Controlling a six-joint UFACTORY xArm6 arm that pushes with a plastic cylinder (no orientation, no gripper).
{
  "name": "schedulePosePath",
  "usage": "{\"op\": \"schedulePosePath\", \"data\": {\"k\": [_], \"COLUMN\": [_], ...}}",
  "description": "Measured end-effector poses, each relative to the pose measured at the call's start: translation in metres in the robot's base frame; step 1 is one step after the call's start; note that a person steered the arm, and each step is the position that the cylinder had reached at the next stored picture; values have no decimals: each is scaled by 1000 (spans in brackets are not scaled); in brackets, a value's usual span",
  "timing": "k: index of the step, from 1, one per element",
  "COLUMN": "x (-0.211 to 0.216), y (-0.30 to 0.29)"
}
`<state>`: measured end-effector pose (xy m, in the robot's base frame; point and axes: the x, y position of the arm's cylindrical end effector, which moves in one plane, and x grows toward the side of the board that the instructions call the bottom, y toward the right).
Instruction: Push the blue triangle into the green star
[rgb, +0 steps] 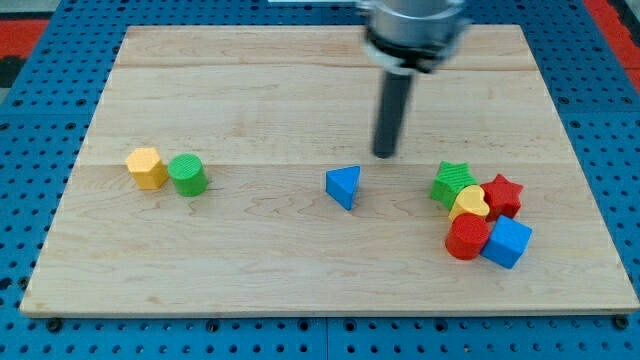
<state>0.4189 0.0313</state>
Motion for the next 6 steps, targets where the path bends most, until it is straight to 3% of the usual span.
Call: {"op": "schedulePosePath", "data": {"k": [1,2,3,4,5,6], "x": [6,35,45,46,46,70], "y": [-83,-62,8,22,-87,-44]}}
